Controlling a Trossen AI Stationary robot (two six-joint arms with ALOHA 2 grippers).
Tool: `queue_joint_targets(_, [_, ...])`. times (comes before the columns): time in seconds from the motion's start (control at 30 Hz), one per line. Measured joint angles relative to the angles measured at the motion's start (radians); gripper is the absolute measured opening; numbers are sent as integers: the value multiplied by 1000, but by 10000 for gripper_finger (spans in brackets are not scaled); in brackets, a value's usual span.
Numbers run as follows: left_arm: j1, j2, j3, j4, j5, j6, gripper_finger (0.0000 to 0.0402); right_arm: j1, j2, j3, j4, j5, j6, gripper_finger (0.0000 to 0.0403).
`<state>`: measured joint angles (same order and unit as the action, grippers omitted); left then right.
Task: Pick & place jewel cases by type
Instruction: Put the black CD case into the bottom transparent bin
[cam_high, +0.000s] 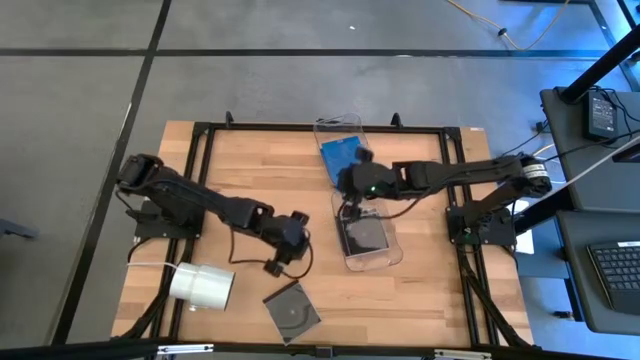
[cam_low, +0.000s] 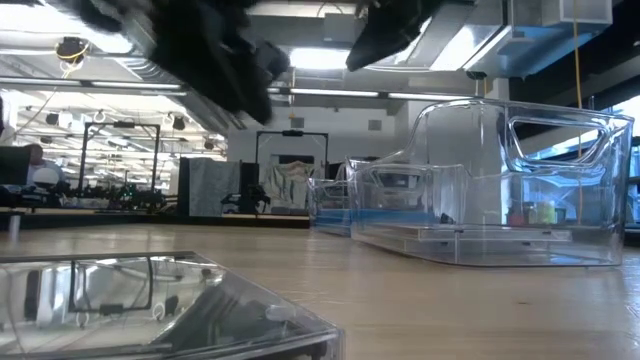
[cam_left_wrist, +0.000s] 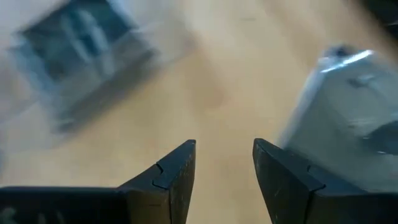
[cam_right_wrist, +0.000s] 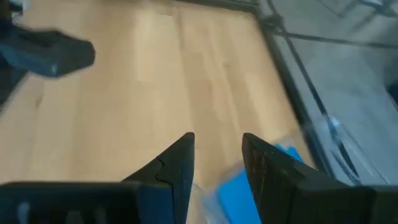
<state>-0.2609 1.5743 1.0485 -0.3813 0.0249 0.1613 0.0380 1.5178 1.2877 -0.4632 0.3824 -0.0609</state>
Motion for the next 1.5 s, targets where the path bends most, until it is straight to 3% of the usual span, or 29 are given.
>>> queue_joint_targets(0.1, [-57, -7, 0, -10, 73, -73, 159, 23, 42, 0, 29, -19, -44, 139])
queue_joint_targets(0.23, [-112, 31, -8, -4, 44, -143, 161, 32, 85, 0, 34, -19, -53, 139])
queue_joint_targets(0.67, [-127, 235, -11, 66, 212, -196, 161, 33, 124, 0, -27, -3, -43, 139])
queue_joint_targets(1.1, [-74, 292, -6, 76, 190, -164, 161, 33, 123, 0, -29, 8, -21, 139])
queue_joint_targets(1.37, [10, 290, -5, -3, 162, -134, 157, 32, 122, 0, -76, 167, -20, 139])
queue_joint_targets(1.5, [65, 288, -4, -34, 131, -136, 159, 32, 122, 0, -99, 185, -19, 139])
